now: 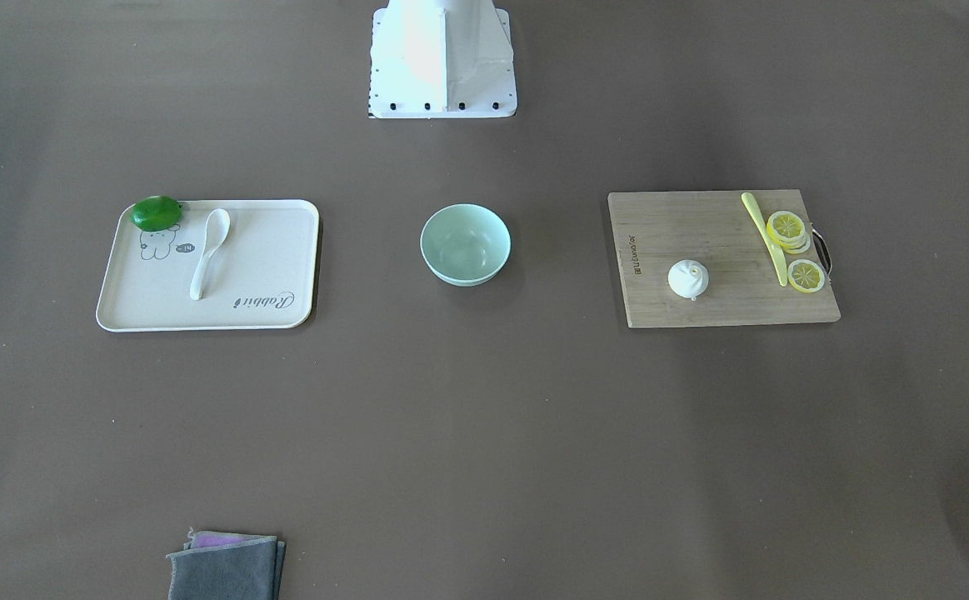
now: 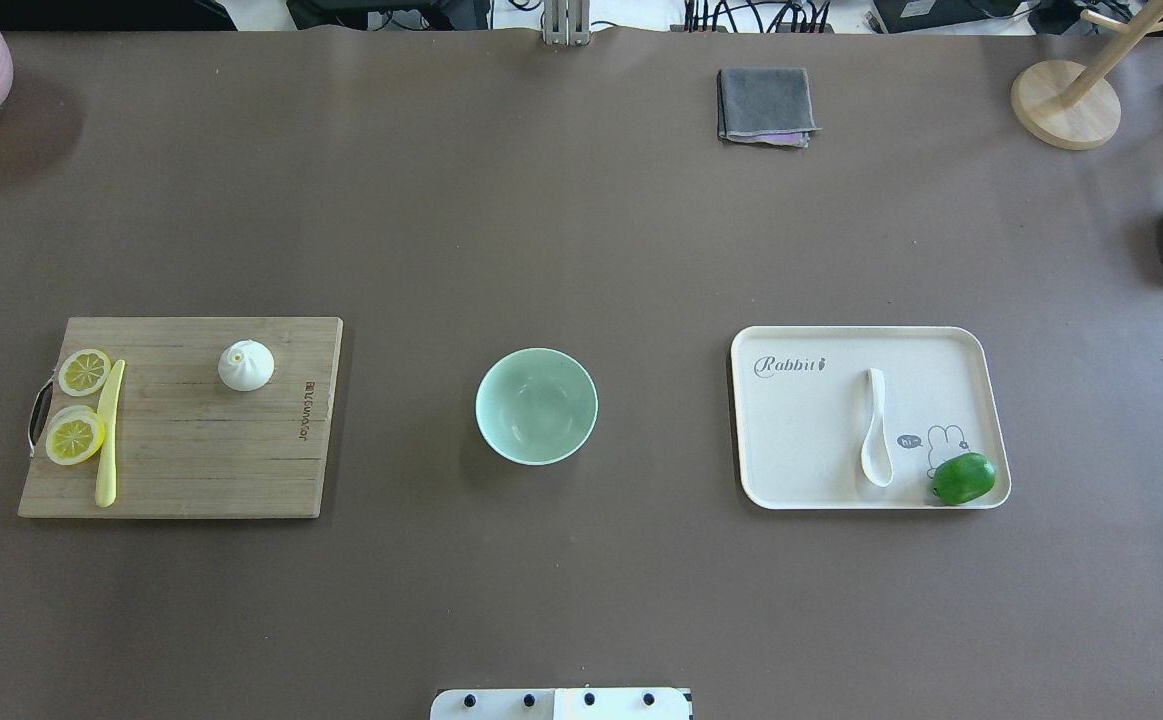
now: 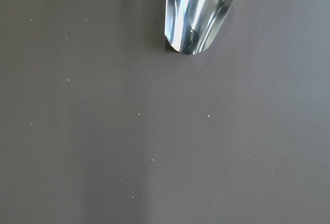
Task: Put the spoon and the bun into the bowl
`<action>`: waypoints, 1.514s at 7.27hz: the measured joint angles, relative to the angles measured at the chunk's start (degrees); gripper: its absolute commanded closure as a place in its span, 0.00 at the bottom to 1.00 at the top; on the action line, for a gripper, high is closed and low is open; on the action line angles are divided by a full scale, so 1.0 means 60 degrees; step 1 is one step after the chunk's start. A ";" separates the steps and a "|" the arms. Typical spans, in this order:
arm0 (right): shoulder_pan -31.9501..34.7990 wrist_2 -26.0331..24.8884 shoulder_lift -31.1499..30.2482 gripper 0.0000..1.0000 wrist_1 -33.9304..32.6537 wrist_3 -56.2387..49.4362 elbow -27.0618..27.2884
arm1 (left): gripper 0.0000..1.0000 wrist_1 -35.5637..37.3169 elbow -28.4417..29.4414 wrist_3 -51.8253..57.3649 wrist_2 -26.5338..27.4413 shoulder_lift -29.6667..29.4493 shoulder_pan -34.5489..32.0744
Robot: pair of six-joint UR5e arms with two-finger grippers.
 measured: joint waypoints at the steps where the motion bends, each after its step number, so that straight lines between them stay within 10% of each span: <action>1: -0.0023 -0.0007 -0.0002 0.00 -0.0004 -0.0051 -0.0005 | 0.02 -0.0005 -0.0042 0.0000 0.0009 0.0009 0.0000; 11: -0.0084 0.0007 0.0003 0.00 0.0017 -0.0066 -0.0062 | 0.02 -0.0076 -0.0092 0.0057 0.0416 0.0049 0.0038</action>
